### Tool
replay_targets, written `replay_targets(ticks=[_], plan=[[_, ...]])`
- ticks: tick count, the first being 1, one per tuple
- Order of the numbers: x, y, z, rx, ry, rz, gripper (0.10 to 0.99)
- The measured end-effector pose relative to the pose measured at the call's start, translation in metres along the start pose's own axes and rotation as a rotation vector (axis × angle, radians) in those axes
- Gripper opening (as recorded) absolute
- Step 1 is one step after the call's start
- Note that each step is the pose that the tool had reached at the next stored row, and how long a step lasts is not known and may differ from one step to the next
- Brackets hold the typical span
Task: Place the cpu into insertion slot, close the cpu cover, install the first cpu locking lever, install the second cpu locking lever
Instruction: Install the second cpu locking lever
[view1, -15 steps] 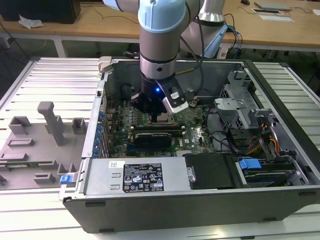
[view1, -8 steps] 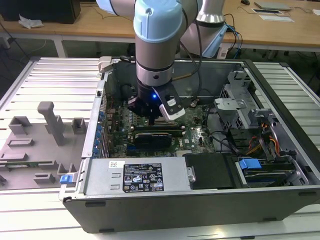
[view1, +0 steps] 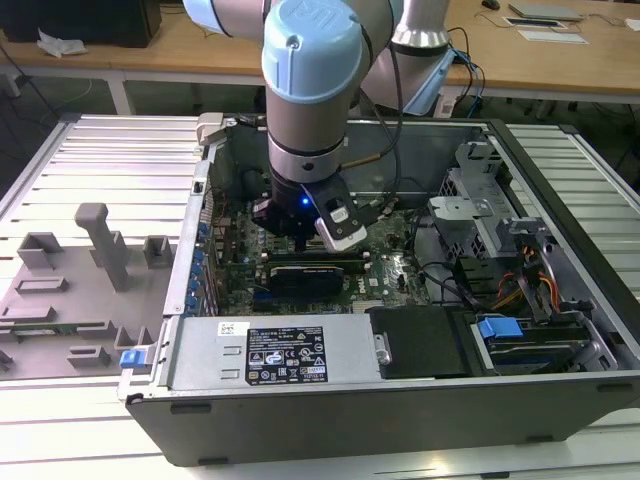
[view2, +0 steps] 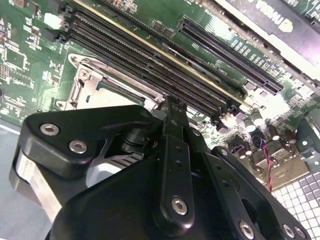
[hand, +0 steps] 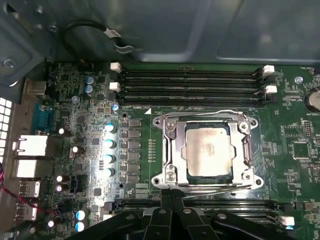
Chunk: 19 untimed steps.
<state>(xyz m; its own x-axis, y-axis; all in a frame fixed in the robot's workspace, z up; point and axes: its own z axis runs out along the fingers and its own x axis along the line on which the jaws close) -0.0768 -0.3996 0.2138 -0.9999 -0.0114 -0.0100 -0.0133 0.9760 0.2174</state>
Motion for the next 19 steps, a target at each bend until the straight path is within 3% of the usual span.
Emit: replay_targets(ticks=[5,14,19], plan=[[0.0029,-0.0007,0.0023,-0.013,-0.0003,0.000,0.106],[0.0053,-0.0003,0.0067,-0.018,-0.0003,0.000,0.106],[0.0062,0.0007,0.0104,-0.028,-0.0005,0.000,0.106]])
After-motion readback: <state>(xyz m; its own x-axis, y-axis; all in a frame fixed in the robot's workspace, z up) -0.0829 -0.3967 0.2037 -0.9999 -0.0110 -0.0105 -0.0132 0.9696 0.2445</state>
